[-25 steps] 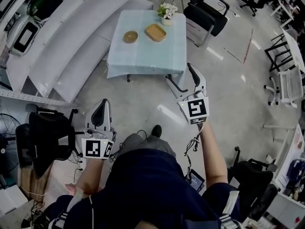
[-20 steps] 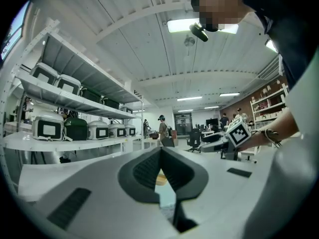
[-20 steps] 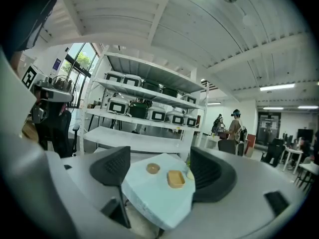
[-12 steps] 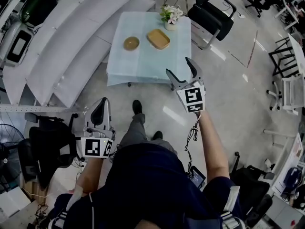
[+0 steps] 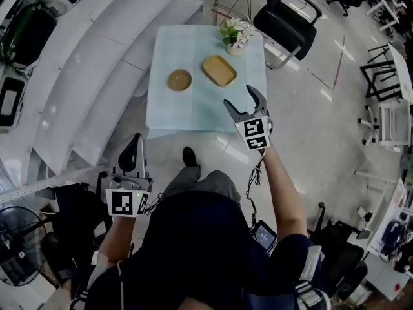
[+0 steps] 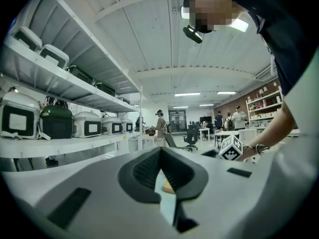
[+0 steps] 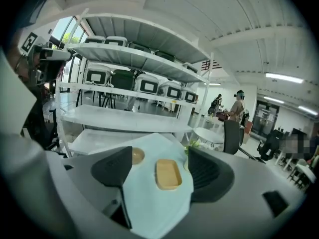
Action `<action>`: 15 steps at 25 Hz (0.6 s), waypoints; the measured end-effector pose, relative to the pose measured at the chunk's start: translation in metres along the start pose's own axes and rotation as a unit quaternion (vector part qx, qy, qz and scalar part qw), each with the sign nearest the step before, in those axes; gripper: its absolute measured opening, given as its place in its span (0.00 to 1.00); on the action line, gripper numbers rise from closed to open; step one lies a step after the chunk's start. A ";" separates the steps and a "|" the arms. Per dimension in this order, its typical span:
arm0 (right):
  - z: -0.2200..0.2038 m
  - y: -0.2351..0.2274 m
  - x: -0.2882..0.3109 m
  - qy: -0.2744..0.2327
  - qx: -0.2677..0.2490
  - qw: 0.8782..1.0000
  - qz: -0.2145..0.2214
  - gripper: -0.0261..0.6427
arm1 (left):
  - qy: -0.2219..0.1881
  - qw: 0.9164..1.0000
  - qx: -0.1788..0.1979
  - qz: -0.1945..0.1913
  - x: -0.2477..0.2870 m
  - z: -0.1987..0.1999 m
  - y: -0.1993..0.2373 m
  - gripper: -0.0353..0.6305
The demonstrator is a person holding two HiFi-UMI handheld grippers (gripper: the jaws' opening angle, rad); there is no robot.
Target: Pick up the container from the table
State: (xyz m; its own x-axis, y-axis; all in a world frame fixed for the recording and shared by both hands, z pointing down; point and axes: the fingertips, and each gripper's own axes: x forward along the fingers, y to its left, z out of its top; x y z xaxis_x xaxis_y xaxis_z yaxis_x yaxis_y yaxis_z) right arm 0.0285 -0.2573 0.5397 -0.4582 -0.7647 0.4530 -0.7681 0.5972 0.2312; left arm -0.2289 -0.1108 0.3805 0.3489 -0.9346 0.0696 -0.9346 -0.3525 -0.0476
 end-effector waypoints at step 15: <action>-0.091 -0.006 0.130 0.117 -0.065 0.989 0.068 0.53 | 0.067 0.997 -0.018 0.042 0.062 -0.044 0.033 0.06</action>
State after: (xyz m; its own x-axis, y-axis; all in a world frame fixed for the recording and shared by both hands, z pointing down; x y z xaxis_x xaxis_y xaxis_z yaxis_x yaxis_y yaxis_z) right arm 0.0147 -0.3384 0.6759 -0.4253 -0.6077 0.6707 -0.6357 0.7281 0.2565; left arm -0.2414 -0.1786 0.4275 0.2590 -0.9449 0.2004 -0.9630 -0.2687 -0.0225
